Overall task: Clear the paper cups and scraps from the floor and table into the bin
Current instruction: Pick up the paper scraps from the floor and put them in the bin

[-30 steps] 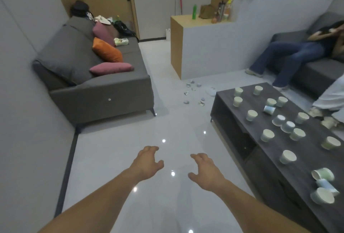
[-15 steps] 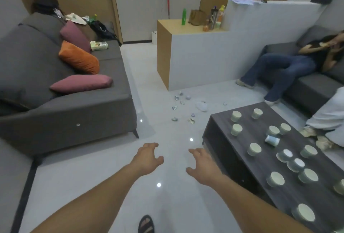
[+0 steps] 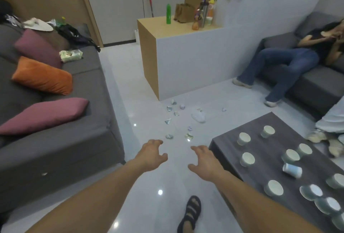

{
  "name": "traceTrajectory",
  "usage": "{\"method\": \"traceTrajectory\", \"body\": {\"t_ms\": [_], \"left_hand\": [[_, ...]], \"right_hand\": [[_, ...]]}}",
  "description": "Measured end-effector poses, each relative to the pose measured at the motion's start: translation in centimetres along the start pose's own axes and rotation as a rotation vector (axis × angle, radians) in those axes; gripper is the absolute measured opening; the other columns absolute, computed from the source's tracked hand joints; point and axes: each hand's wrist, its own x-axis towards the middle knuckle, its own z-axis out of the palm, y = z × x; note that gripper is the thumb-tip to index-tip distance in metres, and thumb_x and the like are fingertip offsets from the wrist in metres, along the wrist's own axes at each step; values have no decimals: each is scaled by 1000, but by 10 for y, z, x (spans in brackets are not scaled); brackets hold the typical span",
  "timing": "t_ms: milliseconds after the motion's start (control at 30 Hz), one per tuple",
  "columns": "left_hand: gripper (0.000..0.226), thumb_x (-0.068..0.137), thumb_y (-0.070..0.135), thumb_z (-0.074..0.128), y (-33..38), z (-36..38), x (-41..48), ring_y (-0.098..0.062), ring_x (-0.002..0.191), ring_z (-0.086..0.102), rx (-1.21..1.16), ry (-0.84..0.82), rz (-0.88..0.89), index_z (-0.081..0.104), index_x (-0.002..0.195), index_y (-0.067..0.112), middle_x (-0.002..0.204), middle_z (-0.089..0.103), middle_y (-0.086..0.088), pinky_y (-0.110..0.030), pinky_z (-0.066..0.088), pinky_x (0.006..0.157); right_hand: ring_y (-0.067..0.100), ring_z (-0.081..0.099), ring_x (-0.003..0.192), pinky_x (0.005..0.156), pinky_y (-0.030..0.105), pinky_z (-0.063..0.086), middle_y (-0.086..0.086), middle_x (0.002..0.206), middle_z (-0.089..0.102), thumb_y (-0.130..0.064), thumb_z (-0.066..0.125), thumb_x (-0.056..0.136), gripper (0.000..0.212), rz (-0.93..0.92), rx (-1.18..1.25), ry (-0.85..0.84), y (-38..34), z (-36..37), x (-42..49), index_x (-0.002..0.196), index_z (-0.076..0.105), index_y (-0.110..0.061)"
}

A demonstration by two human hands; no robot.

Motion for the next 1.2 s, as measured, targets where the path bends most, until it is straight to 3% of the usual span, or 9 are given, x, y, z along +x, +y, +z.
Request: {"method": "traceTrajectory", "body": {"t_ms": [367,733,933,1200], "left_hand": [[63,90,42,55,45,-50,191,-22,134,35,-132,-44,-129,34,145,19,149,32,-3,-36,34,109],[65,88,43,55,12,-60,422,-20,132,38,-169,-285,-151,34,145,20,148,34,-3,-29,33,107],[63,87,45,54,-30,-2,550,-16,131,39,-137,-374,-190,36,143,23,147,36,2,-30,35,104],[63,89,47,54,-122,179,692,-17,131,38,-196,-447,-298,33,144,25,149,34,2,-33,34,108]], "right_hand": [[27,33,135,107,36,36,4,155,22,-44,59,87,74,-22,-62,-73,31,-102,214,151,26,-25],[22,36,132,104,32,39,1,151,27,-44,58,88,72,179,-3,-205,54,-99,414,151,27,-26],[20,36,133,104,35,40,-2,151,28,-43,59,87,71,286,44,-260,93,-37,540,149,29,-28],[26,38,130,101,38,39,5,148,32,-37,61,88,69,300,-57,-426,216,141,701,149,30,-23]]}}
